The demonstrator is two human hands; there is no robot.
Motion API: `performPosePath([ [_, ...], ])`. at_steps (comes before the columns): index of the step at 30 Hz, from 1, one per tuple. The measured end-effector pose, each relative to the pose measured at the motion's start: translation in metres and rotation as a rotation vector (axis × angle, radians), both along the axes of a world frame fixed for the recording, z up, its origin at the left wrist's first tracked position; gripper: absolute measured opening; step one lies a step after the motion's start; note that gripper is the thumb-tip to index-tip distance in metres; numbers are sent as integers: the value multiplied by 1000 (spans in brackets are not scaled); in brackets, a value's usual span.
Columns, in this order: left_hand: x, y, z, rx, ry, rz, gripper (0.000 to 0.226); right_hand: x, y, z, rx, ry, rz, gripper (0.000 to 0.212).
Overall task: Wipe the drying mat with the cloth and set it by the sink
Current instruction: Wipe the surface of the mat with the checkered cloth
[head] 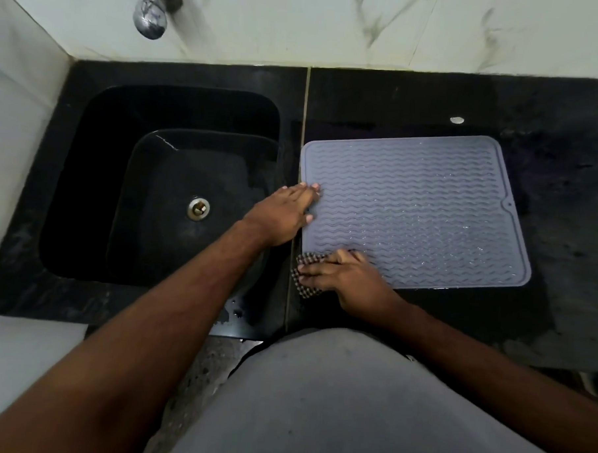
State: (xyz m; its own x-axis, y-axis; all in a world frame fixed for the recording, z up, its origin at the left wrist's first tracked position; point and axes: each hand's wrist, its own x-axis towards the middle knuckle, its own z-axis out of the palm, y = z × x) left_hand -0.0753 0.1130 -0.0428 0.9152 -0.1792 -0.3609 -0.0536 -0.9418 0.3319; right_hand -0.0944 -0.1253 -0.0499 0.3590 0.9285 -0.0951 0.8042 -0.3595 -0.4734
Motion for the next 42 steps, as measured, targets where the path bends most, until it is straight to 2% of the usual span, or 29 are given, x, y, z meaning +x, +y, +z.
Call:
performPosePath([
  [4,-4,-14,-1,42,-54,39,70,31,-17,16,-85,218,70,67],
  [7,-2,-22,0,46,-48,67,68,57,-29,17,41,347,-99,73],
  [11,3,-26,8,75,-86,51,67,68,-23,14,66,65,-316,78],
  [17,4,-27,12,162,-40,3,68,45,-21,-7,10,-25,-115,65],
  [22,12,-32,23,271,22,-39,66,67,-65,0,-80,81,108,59],
  [25,11,-34,28,228,110,-12,94,88,-72,19,-182,143,33,72],
  [27,9,-35,25,220,186,2,125,96,-68,30,-106,130,-105,74],
  [29,8,-38,23,274,214,-2,144,98,-52,36,36,68,-258,77],
  [31,10,-44,23,337,195,-18,148,95,-29,33,102,-28,-369,73],
  [34,14,-53,25,422,215,-44,151,77,4,18,13,-57,-422,71],
  [36,13,-55,25,445,241,-35,150,61,10,5,-83,-58,-369,70],
  [38,12,-57,28,478,272,-32,147,50,4,-7,-86,-137,-297,64],
  [42,20,-84,37,665,398,-19,146,59,-21,-16,-105,-310,-120,52],
])
